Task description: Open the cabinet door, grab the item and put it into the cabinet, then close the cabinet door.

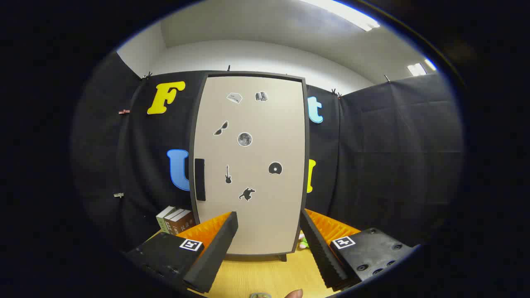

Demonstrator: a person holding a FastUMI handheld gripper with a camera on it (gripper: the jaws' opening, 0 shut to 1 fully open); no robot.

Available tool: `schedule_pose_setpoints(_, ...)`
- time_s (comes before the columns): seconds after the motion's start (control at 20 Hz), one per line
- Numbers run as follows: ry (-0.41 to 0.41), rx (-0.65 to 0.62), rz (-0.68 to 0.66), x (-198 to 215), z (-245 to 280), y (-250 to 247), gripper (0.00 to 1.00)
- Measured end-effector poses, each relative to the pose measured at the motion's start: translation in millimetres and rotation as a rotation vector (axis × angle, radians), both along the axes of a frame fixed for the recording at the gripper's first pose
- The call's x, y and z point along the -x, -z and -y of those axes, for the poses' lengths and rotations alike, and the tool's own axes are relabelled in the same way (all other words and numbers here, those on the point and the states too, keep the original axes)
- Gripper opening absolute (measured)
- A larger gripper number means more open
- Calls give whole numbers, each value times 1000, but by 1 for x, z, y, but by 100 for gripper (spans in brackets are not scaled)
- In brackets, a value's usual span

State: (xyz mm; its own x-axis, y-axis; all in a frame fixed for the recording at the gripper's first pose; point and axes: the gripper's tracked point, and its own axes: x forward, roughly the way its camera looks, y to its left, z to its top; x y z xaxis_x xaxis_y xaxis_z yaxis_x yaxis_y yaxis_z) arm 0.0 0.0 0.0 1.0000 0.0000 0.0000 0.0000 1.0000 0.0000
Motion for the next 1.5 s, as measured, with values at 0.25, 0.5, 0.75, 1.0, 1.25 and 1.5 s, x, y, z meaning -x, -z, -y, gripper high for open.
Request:
schedule_pose_setpoints(0.25, 7, 14, -4, 1, 1, 3, 97)
schedule_pose_setpoints(0.5, 8, 22, -6, 1, -2, 7, 97)
schedule_pose_setpoints(0.75, 9, 19, -7, 0, -4, 7, 97)
schedule_pose_setpoints(1.0, 2, 15, -5, 0, -10, 7, 97)
schedule_pose_setpoints(1.25, -5, 12, -6, -7, -23, 7, 97)
schedule_pose_setpoints(1.5, -35, -1, -8, -25, -55, 11, 97)
